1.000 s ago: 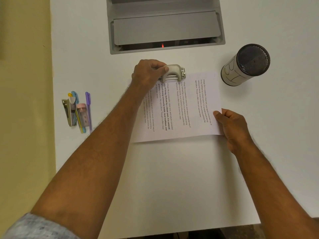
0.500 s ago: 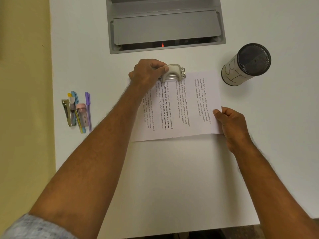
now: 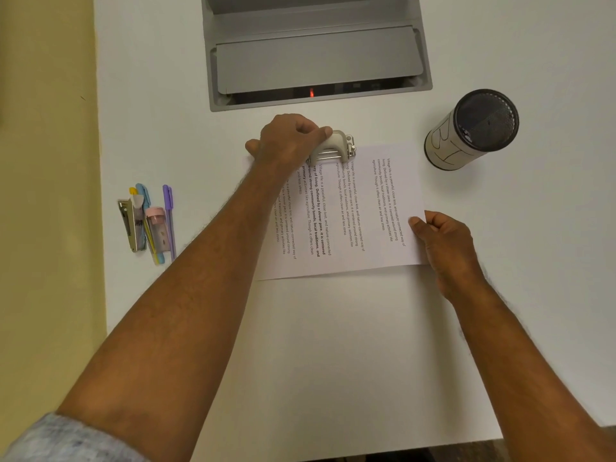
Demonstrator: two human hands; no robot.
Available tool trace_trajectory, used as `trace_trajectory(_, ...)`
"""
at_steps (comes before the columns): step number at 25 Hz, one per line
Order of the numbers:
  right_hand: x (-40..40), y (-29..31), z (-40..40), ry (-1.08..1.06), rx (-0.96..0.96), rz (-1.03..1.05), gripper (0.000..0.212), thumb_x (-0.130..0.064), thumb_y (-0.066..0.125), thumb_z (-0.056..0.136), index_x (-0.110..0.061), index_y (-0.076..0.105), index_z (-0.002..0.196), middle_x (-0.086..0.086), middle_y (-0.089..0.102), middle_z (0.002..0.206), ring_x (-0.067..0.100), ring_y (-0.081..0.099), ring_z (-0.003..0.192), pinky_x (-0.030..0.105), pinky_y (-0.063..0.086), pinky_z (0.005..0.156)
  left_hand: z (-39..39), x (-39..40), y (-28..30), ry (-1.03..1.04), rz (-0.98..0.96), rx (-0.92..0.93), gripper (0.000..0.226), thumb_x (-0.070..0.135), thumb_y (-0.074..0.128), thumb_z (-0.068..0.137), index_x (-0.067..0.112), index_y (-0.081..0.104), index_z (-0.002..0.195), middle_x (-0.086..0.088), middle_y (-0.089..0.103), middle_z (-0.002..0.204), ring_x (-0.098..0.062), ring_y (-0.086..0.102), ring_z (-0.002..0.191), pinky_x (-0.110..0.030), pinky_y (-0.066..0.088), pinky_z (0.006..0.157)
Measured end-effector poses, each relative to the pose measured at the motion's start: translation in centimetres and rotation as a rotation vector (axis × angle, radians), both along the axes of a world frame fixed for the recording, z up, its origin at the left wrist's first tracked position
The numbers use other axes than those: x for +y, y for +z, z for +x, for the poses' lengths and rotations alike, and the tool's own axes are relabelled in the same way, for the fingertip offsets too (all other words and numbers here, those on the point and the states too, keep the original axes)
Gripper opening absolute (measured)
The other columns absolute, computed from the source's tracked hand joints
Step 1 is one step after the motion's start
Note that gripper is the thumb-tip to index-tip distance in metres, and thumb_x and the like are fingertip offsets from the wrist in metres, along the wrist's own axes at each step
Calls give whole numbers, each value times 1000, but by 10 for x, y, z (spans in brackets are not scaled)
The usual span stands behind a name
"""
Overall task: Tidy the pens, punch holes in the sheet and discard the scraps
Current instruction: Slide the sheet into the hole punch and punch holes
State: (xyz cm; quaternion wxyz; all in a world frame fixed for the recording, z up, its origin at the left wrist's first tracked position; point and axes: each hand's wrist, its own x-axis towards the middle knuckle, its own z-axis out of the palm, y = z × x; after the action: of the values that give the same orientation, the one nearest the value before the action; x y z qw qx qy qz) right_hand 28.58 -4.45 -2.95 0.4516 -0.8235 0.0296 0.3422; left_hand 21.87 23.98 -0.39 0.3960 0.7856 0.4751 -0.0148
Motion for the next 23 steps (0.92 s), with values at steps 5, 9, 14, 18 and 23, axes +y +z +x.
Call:
trace_trajectory(5, 0, -1, 0, -6, 3, 10, 29, -31, 69, 99, -15, 73, 122, -5, 77, 118, 18, 72, 110, 44, 54, 107, 4, 0, -5, 13, -31, 28, 39, 59, 63, 94, 23, 78, 96, 5, 75, 105, -18, 62, 105, -44, 27, 100)
trace_trajectory(9, 0, 0, 0, 7, -2, 0, 18, -27, 66, 101, -16, 76, 111, -7, 79, 107, 17, 75, 102, 33, 58, 93, 7, 0, 0, 1, -31, 59, 39, 59, 63, 94, 22, 77, 97, 4, 74, 105, -20, 62, 106, -47, 29, 102)
trace_trajectory(14, 1, 2, 0, 2, -8, -2, 20, -28, 66, 101, -15, 75, 114, -7, 78, 110, 17, 74, 104, 34, 57, 97, 13, 0, 3, -11, -11, 120, 32, 58, 64, 94, 26, 70, 93, 2, 73, 108, -23, 59, 114, -50, 29, 108)
trace_trajectory(18, 2, 5, -2, 7, 14, -7, 12, -25, 64, 103, -21, 76, 101, -12, 79, 98, 12, 75, 94, 24, 55, 79, 12, 3, 1, -28, -10, 142, 31, 60, 64, 93, 29, 63, 89, 1, 71, 110, -25, 58, 118, -53, 30, 109)
trace_trajectory(23, 2, 7, -3, 9, 8, -13, 16, -25, 63, 103, -16, 75, 109, -10, 78, 101, 10, 74, 92, 20, 52, 73, 16, 1, 0, -77, 56, 195, 29, 58, 62, 95, 29, 59, 95, 1, 68, 117, -25, 50, 126, -52, 31, 107)
